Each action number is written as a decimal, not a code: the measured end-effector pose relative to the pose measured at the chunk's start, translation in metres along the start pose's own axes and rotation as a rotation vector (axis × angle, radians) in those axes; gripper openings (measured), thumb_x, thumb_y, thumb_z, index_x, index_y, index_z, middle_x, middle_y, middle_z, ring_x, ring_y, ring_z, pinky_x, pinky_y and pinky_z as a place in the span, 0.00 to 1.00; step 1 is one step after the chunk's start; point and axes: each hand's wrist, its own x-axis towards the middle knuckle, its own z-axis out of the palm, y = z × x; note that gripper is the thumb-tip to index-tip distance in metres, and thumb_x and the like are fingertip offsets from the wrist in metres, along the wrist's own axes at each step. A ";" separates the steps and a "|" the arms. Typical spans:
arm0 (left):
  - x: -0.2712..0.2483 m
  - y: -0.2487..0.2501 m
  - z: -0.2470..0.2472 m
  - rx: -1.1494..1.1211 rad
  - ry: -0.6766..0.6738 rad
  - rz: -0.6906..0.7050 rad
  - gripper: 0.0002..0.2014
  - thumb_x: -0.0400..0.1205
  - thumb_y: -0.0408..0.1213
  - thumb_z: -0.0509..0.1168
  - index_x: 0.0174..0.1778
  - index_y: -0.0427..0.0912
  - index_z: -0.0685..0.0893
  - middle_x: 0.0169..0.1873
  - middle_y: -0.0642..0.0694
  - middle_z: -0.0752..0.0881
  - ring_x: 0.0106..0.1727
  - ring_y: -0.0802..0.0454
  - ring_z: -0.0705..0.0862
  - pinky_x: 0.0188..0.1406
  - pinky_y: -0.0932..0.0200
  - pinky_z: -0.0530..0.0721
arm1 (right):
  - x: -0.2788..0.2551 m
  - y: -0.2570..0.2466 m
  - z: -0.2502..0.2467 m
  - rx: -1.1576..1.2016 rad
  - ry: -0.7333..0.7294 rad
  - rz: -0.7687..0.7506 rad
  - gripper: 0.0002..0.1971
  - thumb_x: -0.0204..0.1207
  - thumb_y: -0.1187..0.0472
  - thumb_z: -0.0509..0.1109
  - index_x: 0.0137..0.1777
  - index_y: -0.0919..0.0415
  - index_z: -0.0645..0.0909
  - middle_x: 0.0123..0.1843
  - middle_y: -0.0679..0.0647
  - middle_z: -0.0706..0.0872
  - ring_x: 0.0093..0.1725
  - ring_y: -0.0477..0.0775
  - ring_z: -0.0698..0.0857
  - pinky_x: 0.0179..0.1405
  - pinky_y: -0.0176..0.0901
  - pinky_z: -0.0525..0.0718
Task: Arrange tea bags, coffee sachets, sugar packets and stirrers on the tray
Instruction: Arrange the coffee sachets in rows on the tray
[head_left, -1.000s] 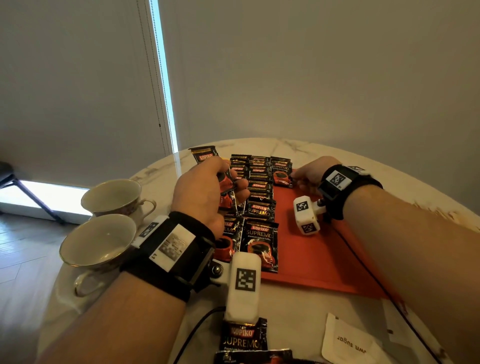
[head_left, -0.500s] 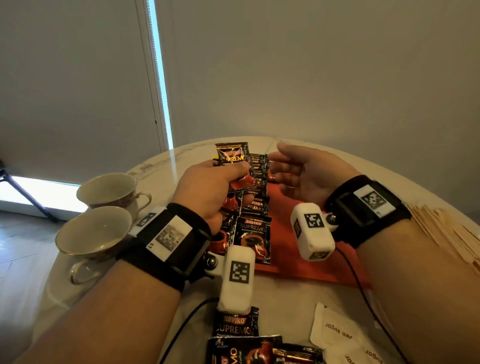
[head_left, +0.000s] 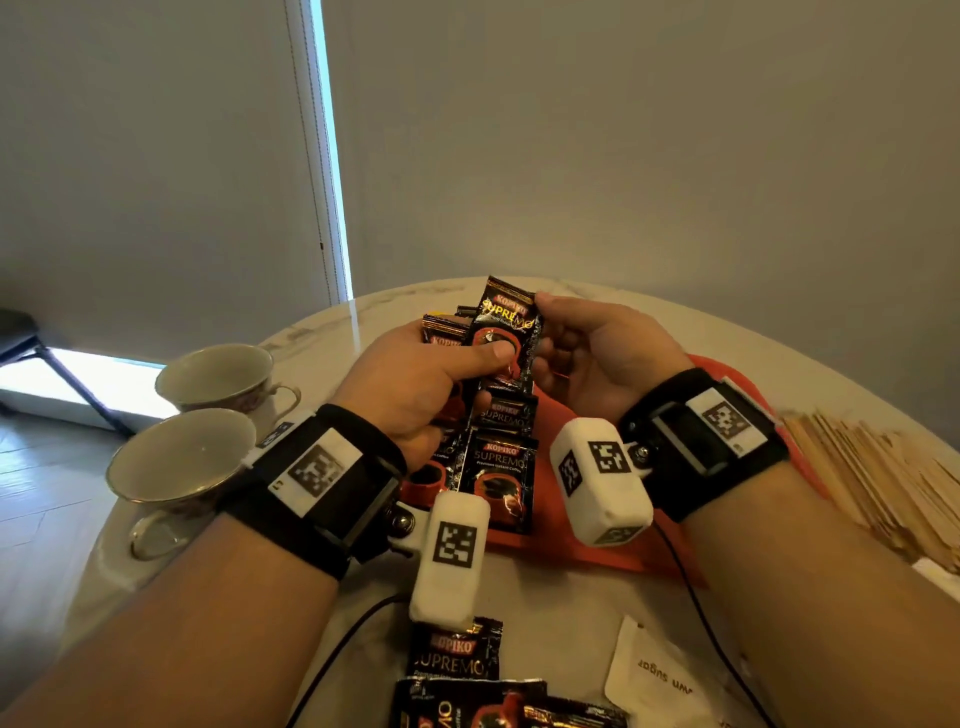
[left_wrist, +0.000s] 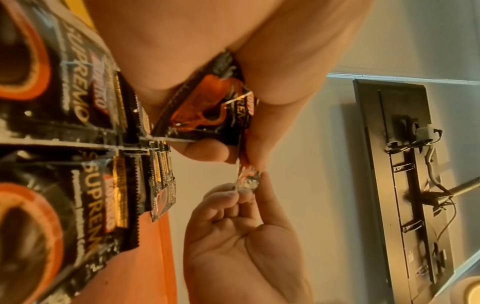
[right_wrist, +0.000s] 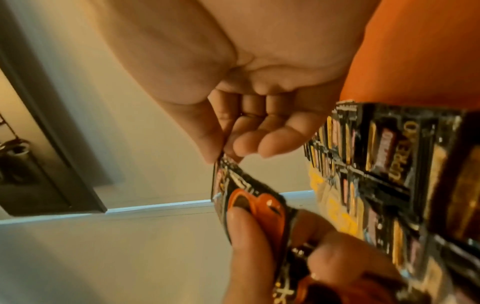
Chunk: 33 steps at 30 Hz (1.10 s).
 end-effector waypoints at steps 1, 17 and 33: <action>0.000 0.000 0.000 -0.008 -0.003 -0.004 0.14 0.77 0.29 0.78 0.58 0.40 0.89 0.50 0.40 0.95 0.49 0.44 0.92 0.38 0.56 0.86 | 0.000 0.000 0.001 0.017 0.010 0.009 0.07 0.77 0.60 0.77 0.52 0.61 0.86 0.31 0.51 0.84 0.27 0.45 0.81 0.28 0.37 0.82; 0.011 -0.004 -0.005 -0.202 0.161 -0.021 0.09 0.82 0.32 0.73 0.57 0.36 0.87 0.36 0.43 0.91 0.33 0.52 0.88 0.33 0.56 0.87 | 0.009 -0.005 -0.007 -0.168 0.001 -0.170 0.06 0.81 0.70 0.71 0.57 0.67 0.84 0.50 0.62 0.93 0.38 0.52 0.91 0.38 0.44 0.90; 0.009 0.007 -0.009 -0.305 0.193 -0.065 0.14 0.81 0.28 0.62 0.62 0.32 0.83 0.35 0.39 0.92 0.34 0.45 0.92 0.33 0.54 0.91 | 0.077 -0.001 -0.062 -0.541 0.388 0.071 0.05 0.75 0.76 0.75 0.44 0.67 0.85 0.36 0.59 0.87 0.33 0.53 0.86 0.30 0.42 0.87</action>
